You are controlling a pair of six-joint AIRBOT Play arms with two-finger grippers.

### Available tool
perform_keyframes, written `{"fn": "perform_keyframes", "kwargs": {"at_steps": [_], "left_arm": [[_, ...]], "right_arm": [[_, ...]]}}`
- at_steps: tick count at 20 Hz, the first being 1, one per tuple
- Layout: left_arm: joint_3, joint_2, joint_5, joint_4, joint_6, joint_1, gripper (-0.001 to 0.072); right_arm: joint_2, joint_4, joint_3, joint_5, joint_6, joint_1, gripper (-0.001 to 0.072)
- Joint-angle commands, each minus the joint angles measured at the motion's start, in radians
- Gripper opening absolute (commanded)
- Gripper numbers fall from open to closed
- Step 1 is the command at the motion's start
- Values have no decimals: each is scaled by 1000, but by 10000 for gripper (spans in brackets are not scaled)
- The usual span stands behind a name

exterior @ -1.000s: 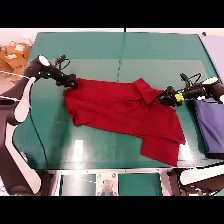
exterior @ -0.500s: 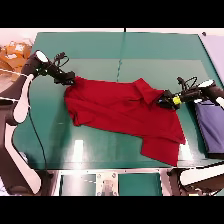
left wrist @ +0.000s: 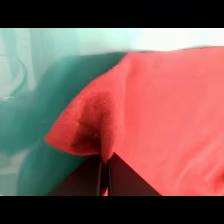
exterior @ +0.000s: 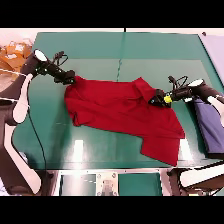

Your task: Fold the shirts.

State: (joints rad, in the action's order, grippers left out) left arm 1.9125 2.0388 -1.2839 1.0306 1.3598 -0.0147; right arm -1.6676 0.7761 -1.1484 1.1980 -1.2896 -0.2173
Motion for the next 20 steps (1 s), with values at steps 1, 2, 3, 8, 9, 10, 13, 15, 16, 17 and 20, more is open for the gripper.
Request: {"fn": "perform_keyframes", "kwargs": {"at_steps": [1,2,3,8,9,10,13,15,16,17,20], "left_arm": [[23,-3,-42,24,-7,-2,19],[35,-3,-57,31,-7,-2,19],[49,-3,-71,42,-6,-2,19],[99,-3,-141,61,-2,-2,18],[123,-5,-172,60,-2,0,18],[147,-18,-196,62,0,-1,17],[157,-171,-164,79,-6,-1,17],[157,-322,-135,107,-33,-1,18],[157,-403,-115,108,-38,-1,18],[157,-497,-92,107,-39,-1,18],[157,-788,-5,106,-61,-1,19]], "right_arm": [[0,-8,-65,82,8,-34,40],[0,3,-88,106,8,-55,19],[0,14,-108,130,8,-82,19],[16,-8,-121,157,26,-180,16],[34,-65,-123,158,53,-185,16],[58,-139,-134,158,84,-187,16],[175,-369,-248,153,174,-187,16],[264,-429,-400,125,175,-188,17],[314,-428,-488,97,175,-191,17],[360,-428,-563,64,171,-193,17],[523,-420,-736,-56,122,-220,18]]}}
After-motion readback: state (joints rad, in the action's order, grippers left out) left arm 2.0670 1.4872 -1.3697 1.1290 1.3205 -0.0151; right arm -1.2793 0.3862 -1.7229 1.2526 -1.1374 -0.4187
